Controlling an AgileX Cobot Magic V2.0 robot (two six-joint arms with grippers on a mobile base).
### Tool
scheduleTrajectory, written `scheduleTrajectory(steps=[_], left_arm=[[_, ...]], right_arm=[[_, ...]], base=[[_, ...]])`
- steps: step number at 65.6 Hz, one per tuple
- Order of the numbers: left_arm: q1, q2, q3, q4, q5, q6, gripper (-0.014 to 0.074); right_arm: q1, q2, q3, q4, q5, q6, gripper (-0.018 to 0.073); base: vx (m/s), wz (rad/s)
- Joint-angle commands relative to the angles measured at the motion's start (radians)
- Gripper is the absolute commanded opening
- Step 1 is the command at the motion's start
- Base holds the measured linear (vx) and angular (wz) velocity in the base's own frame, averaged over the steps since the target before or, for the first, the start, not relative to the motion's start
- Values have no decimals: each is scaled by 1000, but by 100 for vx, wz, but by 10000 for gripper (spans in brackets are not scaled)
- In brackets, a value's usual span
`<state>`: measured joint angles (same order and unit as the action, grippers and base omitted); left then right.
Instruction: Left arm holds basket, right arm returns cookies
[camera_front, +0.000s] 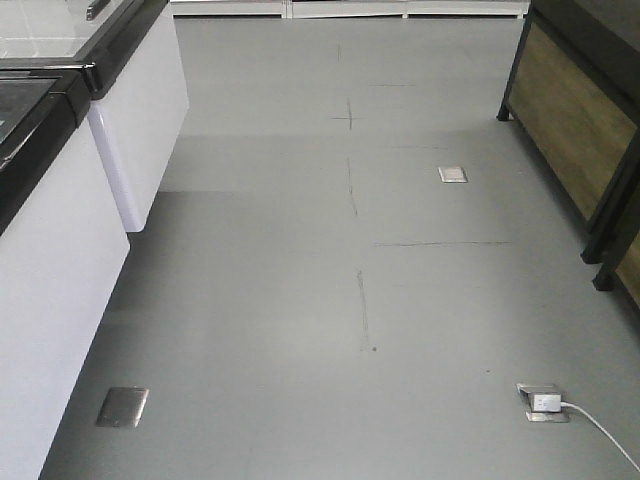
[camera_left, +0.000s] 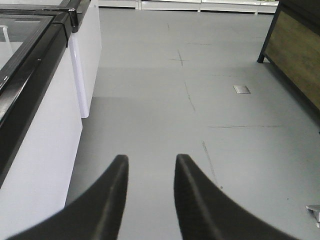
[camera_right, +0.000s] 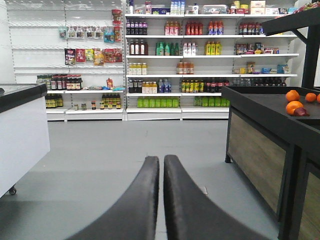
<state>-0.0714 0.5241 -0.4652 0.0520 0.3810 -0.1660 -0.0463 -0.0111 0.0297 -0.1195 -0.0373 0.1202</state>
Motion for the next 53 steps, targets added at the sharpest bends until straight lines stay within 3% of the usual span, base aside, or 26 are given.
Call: scheduleTrajectory(steps=[1, 13, 31, 45, 53], left_arm=[[-6, 9, -38, 3, -68, 13, 329], [-6, 9, -38, 1, -68, 48, 419], [-5, 11, -41, 0, -34, 37, 427], [-5, 173, -149, 47, 100, -167, 427], [-1, 340, -258, 61, 172, -213, 427]], right_arm=[[-1, -12, 16, -10, -77, -8, -6], [-1, -12, 16, -10, -77, -8, -6], [-1, -12, 16, -10, -77, -8, -6], [-1, -12, 16, -10, -77, -8, -6], [-1, -12, 16, -10, -77, -8, -6]], base=[[0, 0], [0, 0], [0, 0], [0, 0], [0, 0]])
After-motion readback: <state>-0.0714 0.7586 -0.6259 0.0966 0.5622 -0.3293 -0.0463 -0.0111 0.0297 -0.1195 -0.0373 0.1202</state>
